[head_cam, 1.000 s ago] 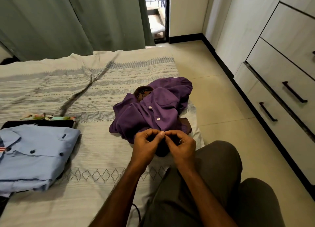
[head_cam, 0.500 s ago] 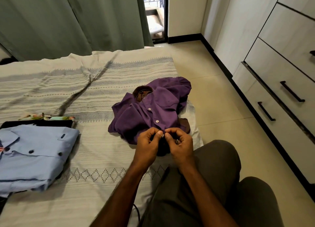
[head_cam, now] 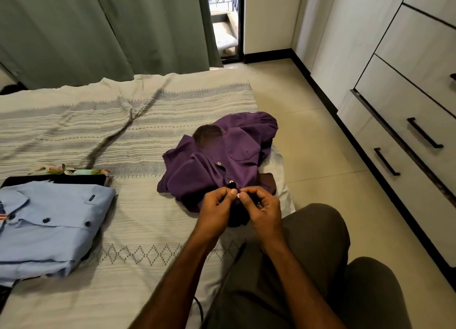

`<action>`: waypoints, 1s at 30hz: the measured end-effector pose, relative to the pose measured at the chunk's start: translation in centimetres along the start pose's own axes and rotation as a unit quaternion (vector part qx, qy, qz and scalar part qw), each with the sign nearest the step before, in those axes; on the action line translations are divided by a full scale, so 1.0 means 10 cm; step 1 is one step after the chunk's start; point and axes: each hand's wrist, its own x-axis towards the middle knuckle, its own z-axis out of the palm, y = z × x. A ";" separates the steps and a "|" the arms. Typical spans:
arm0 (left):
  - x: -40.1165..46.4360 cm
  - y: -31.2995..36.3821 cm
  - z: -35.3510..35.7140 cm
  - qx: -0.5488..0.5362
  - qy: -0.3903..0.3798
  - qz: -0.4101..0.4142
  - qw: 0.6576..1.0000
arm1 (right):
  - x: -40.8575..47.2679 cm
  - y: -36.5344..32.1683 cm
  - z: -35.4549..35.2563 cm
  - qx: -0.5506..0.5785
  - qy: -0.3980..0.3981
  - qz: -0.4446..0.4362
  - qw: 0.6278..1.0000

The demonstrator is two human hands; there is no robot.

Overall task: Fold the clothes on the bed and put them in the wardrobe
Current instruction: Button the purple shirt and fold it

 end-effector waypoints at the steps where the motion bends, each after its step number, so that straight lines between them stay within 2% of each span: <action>1: 0.00 -0.01 -0.02 -0.015 -0.007 -0.013 1.000 | 0.00 0.00 0.00 0.006 -0.005 0.005 1.000; 6: 0.04 0.01 -0.06 -0.070 0.002 -0.023 0.997 | -0.01 -0.01 -0.01 0.029 -0.010 0.014 0.999; 10: 0.24 0.07 -0.20 -0.079 0.045 0.001 0.996 | -0.03 0.00 -0.01 -0.066 -0.007 -0.019 0.998; 13: 0.39 0.17 -0.28 -0.046 0.088 0.020 0.995 | 0.01 0.05 -0.06 -0.116 0.004 -0.062 0.991; 15: 0.47 0.22 -0.30 -0.018 0.087 0.040 0.995 | 0.07 0.04 -0.10 -0.120 -0.004 -0.065 0.991; 19: 0.64 0.31 -0.31 0.053 0.075 0.096 0.991 | 0.23 -0.10 -0.17 -0.122 -0.062 -0.026 0.990; 22: 0.76 0.34 -0.27 0.146 0.130 0.149 0.969 | 0.36 -0.10 -0.21 -0.148 -0.092 0.015 0.985; 24: 0.69 0.31 -0.23 0.170 0.196 0.168 0.951 | 0.36 -0.02 -0.17 -0.161 -0.067 0.036 0.984; 26: 0.50 0.22 -0.16 0.168 0.224 0.176 0.944 | 0.32 0.11 -0.13 -0.152 -0.024 0.059 0.986; 30: 0.08 -0.08 -0.04 0.176 0.177 0.140 0.958 | 0.23 0.30 -0.10 -0.126 0.018 0.096 0.987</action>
